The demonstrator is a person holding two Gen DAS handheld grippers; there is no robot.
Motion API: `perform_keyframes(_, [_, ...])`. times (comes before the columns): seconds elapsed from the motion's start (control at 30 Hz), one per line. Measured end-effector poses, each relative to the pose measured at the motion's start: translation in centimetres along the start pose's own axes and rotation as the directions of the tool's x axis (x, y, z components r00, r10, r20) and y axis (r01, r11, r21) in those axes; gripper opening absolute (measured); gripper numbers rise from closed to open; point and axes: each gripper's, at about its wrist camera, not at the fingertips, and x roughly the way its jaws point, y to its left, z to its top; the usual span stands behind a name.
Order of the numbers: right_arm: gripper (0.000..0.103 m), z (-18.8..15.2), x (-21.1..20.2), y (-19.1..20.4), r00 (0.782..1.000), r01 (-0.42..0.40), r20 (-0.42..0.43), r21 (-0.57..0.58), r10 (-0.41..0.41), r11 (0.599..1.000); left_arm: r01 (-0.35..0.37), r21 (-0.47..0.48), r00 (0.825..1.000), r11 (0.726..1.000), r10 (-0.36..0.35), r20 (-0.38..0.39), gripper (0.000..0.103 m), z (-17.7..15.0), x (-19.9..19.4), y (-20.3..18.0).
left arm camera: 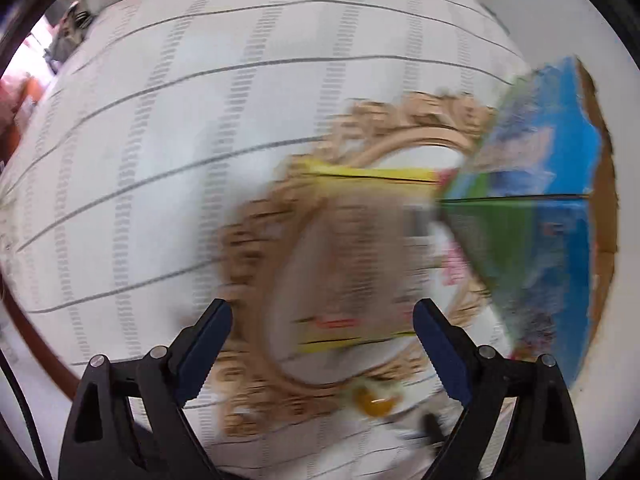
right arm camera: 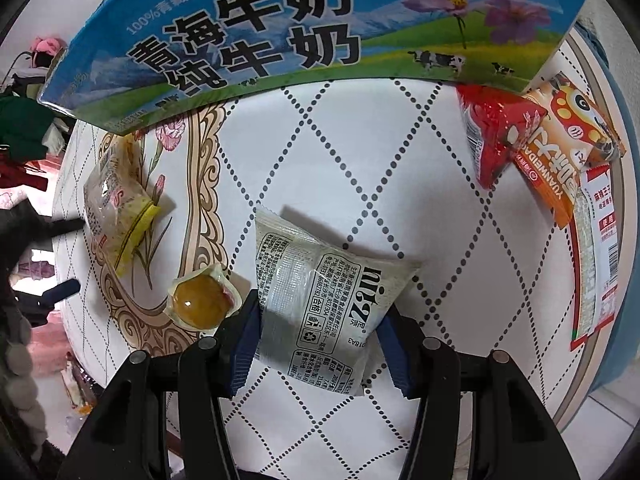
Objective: Organize snacks
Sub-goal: 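Grasp the white bread bag with the left gripper while the right grasps the white mizi bag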
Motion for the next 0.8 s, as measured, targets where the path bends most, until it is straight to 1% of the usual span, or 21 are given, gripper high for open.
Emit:
perform_keyframes(0.1, [0.058,0.1,0.0,-0.1,1.000,0.002,-0.001,-0.007,-0.002,1.000,-0.070,0.104,0.998,0.992,0.069,0.012,0.092,0.3,1.8,-3.7])
perform_keyframes(0.17, [0.058,0.1,0.0,0.0,1.000,0.005,-0.004,-0.013,-0.005,1.000,-0.093,0.136,0.996,0.986,0.092,0.014,0.091,0.4,2.9,-4.3])
perform_keyframes(0.2, [0.058,0.1,0.0,-0.1,1.000,0.008,-0.005,-0.018,-0.008,1.000,-0.108,0.149,0.994,0.983,0.106,0.025,0.078,0.5,3.2,-4.3])
perform_keyframes(0.23, [0.058,0.1,0.0,-0.1,1.000,0.007,-0.008,-0.024,-0.007,1.000,-0.122,0.166,0.992,0.979,0.117,0.038,0.059,0.6,3.4,-4.3])
perform_keyframes(0.27, [0.058,0.1,0.0,-0.2,1.000,0.005,-0.014,-0.026,-0.006,1.000,-0.138,0.191,0.990,0.972,0.132,0.043,0.056,1.0,3.7,-4.5])
perform_keyframes(0.3, [0.057,0.1,0.0,-0.2,1.000,0.002,-0.023,-0.029,-0.003,1.000,-0.143,0.225,0.990,0.964,0.137,0.042,0.055,0.7,3.9,-4.5])
perform_keyframes(0.33, [0.057,0.1,0.0,-0.3,1.000,0.003,-0.029,-0.040,-0.005,0.999,-0.155,0.257,0.988,0.954,0.148,0.048,0.053,-2.7,4.0,-3.8])
perform_keyframes(0.4, [0.057,0.1,0.0,-0.4,0.999,0.011,-0.045,-0.073,-0.014,0.997,-0.202,0.360,0.979,0.911,0.190,0.069,0.053,-4.8,3.4,-2.9])
perform_keyframes(0.43, [0.057,0.2,0.0,-0.4,0.998,0.013,-0.059,-0.092,-0.019,0.996,-0.216,0.397,0.976,0.892,0.207,0.066,0.053,-6.6,3.5,-3.0])
perform_keyframes(0.47, [0.057,0.2,0.0,-0.4,0.997,0.013,-0.071,-0.110,-0.021,0.994,-0.226,0.443,0.972,0.868,0.229,0.047,0.053,-7.8,3.7,-2.2])
perform_keyframes(0.53, [0.057,0.1,0.1,-0.2,0.996,0.029,-0.084,-0.152,-0.042,0.988,-0.231,0.473,0.967,0.850,0.253,0.018,0.053,-9.3,4.1,-1.0])
perform_keyframes(0.6, [0.058,0.1,0.2,-0.1,0.995,0.035,-0.090,-0.174,-0.051,0.984,-0.199,0.474,0.968,0.858,0.247,-0.039,0.056,-10.2,4.9,0.5])
perform_keyframes(0.63, [0.060,0.1,0.3,-0.2,0.995,0.031,-0.089,-0.168,-0.047,0.985,-0.184,0.458,0.970,0.870,0.236,-0.059,0.056,-10.3,5.3,1.2])
perform_keyframes(0.67, [0.062,0.1,0.4,-0.3,0.995,0.027,-0.091,-0.164,-0.043,0.986,-0.168,0.441,0.973,0.882,0.219,-0.067,0.056,-10.2,5.5,1.6])
perform_keyframes(0.73, [0.067,-0.1,0.5,-0.4,0.996,0.025,-0.086,-0.144,-0.038,0.989,-0.151,0.401,0.977,0.904,0.199,-0.082,0.064,-10.0,6.0,1.7])
perform_keyframes(0.77, [0.068,-0.2,0.5,-0.4,0.996,0.024,-0.086,-0.135,-0.036,0.991,-0.136,0.368,0.979,0.920,0.181,-0.090,0.065,-9.7,6.3,1.9])
perform_keyframes(0.8, [0.069,-0.4,0.5,-0.4,0.996,0.025,-0.083,-0.123,-0.035,0.992,-0.133,0.349,0.981,0.928,0.174,-0.087,0.067,-9.8,6.5,2.8])
